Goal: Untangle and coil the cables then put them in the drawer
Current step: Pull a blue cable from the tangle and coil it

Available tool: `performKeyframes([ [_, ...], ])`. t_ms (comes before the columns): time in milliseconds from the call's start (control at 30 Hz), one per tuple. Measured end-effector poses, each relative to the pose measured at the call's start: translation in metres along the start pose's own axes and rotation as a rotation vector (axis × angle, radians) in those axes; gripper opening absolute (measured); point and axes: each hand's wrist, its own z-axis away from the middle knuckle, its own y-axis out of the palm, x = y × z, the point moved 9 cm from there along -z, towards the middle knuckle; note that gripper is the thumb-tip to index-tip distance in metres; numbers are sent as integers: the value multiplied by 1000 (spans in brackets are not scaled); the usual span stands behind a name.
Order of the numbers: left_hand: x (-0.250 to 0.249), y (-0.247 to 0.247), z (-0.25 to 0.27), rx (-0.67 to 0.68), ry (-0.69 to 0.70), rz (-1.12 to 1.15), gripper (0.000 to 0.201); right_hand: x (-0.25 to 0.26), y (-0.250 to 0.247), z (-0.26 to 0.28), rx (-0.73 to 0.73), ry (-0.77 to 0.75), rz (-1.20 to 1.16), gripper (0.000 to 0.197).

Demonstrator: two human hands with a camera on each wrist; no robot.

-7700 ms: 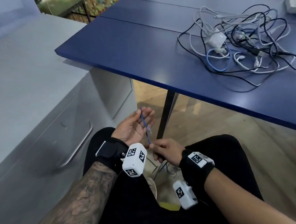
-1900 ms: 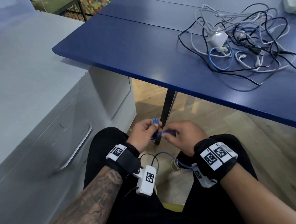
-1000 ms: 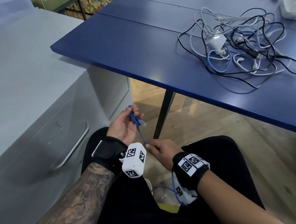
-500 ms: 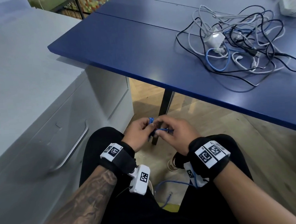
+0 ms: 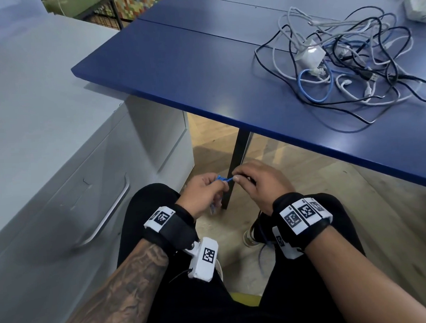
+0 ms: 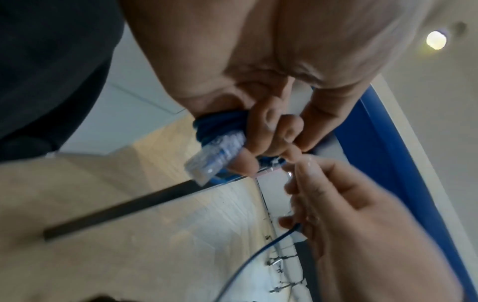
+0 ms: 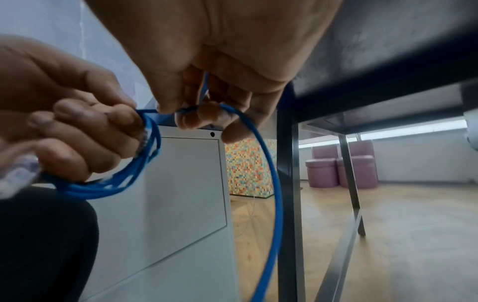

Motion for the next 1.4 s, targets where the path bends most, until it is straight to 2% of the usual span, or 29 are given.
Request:
performKeyframes([
  [100,4,10,5,130,-150,295,27,-5,3,2,-57,55,-113,26],
  [167,1,16,10,215,-208,548,27,-5,11,7,-85,109,-276,26],
  [233,-2,20,14,252,-219,739,27,-1,21,10,-92,174,-437,28],
  [367,-8,15,12,218,-164,970,30,-15,55,12,-55,398,-754,33],
  [433,-12,6,7,192,-123,1057,28,-20,73,17,20,419,-727,35],
  [500,-12,0,2,175,-99,1085,25,-12,84,23,132,342,-603,31],
  [633,-1,-4,-3,85,-82,1055,23,12,83,25,212,225,-508,35],
  [833,1,-18,-9,-64,57,748,17,35,63,29,243,117,-340,41],
  [1033,8,-22,-9,-176,91,430,17,31,37,33,168,158,-467,15],
  [1233,4,2,-4,-24,84,125,12,23,0,23,-29,115,-430,11],
  [1400,-1,20,5,140,-1,111,29,12,-18,11,-88,108,-350,14],
])
